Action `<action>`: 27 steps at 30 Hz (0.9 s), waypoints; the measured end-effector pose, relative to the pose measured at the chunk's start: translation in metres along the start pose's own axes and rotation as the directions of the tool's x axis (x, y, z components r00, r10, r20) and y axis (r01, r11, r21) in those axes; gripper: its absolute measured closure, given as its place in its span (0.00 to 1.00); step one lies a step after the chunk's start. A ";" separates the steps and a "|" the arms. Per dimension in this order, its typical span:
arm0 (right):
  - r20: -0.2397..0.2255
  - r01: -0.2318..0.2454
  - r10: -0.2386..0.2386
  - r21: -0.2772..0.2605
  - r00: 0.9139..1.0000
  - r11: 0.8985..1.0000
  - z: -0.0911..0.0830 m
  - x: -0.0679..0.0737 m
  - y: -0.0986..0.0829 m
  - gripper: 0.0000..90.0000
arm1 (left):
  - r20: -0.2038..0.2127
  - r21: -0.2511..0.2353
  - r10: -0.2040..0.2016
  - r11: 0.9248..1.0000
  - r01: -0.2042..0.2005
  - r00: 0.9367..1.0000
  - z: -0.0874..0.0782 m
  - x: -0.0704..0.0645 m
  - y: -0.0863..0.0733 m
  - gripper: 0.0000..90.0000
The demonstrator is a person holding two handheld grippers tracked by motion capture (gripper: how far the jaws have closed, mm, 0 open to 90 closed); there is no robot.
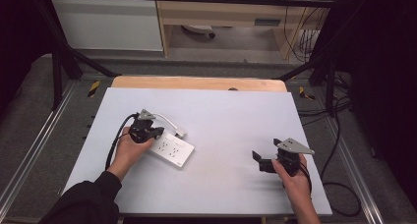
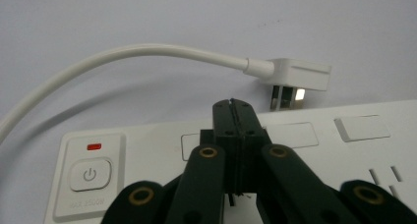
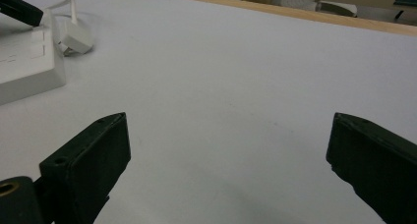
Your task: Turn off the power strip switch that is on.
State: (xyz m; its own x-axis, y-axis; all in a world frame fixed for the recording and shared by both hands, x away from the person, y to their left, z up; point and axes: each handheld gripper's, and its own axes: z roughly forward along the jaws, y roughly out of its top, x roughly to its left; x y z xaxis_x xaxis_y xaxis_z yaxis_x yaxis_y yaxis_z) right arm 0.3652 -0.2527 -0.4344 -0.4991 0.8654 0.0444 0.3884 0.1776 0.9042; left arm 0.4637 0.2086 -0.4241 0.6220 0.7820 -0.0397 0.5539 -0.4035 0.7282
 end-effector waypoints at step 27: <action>-0.005 0.007 -0.007 0.007 1.000 1.000 0.001 0.001 0.000 0.04 | 0.005 -0.007 -0.022 1.000 0.022 1.000 0.001 0.000 -0.002 1.00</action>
State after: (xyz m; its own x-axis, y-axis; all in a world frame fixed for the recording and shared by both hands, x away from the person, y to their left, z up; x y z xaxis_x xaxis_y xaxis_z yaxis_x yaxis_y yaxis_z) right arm 0.3655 -0.2519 -0.4350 -0.5054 0.8619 0.0403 0.3904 0.1867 0.9015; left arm 0.4630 0.2088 -0.4256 0.6125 0.7883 -0.0588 0.5634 -0.3832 0.7319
